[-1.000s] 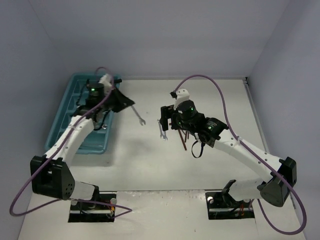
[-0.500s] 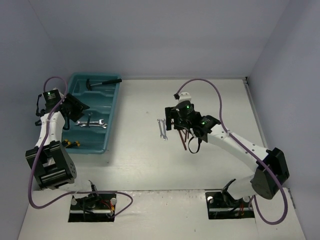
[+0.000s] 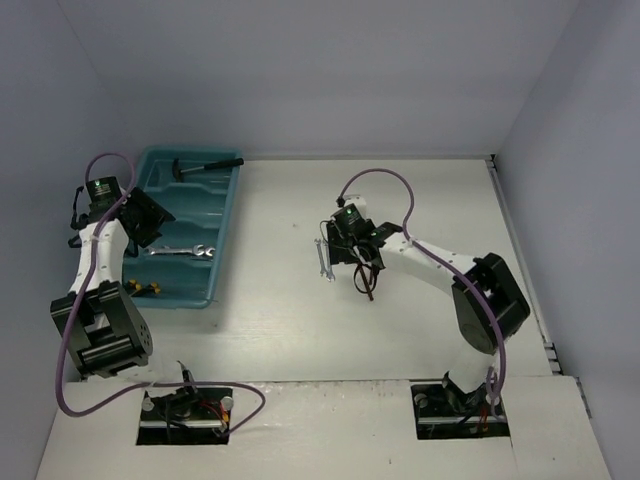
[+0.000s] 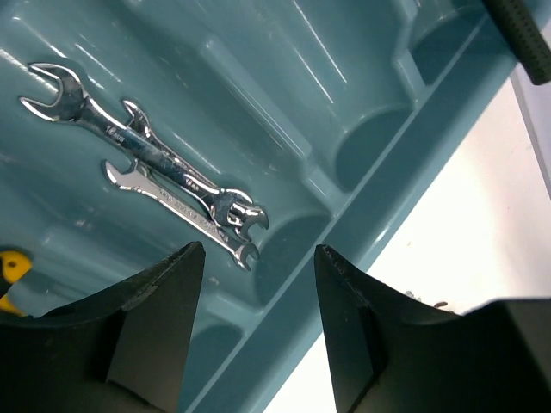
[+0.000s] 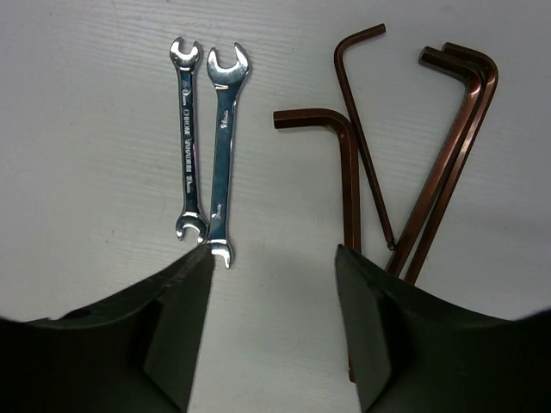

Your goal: Sort the tools into containers

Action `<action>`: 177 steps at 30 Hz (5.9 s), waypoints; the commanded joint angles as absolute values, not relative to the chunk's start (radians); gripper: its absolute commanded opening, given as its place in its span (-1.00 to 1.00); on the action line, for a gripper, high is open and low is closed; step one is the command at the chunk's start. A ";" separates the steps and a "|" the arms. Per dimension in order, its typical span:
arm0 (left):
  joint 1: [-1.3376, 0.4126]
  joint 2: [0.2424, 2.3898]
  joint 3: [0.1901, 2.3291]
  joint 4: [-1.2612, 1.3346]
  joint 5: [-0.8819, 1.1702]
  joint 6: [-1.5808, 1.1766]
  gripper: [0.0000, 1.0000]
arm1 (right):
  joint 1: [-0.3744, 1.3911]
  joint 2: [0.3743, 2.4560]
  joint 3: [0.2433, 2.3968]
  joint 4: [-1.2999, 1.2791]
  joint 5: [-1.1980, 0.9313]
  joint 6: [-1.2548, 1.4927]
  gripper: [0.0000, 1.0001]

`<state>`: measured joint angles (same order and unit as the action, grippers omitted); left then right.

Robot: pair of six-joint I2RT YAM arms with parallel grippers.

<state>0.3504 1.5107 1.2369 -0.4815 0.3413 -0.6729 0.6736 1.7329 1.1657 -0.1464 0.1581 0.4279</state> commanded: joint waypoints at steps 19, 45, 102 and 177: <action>0.042 1.215 1.259 -0.640 0.271 -0.546 0.04 | 0.670 2.048 1.431 -0.182 0.192 0.506 -0.15; -0.355 1.291 1.317 -0.597 0.301 -0.615 0.04 | 0.751 1.700 1.172 -0.273 0.160 0.389 -1.00; 0.135 1.308 1.231 -0.367 0.526 -0.757 -1.00 | 0.737 1.259 1.141 -0.093 0.063 0.278 0.50; -0.318 1.286 1.251 -0.430 0.500 -0.754 0.00 | 0.832 1.650 1.311 -0.167 0.095 0.328 -1.00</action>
<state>-0.2885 1.2872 1.2610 -0.6246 0.3986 -0.6421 0.8277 1.8368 1.3309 -0.2614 0.1360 0.3989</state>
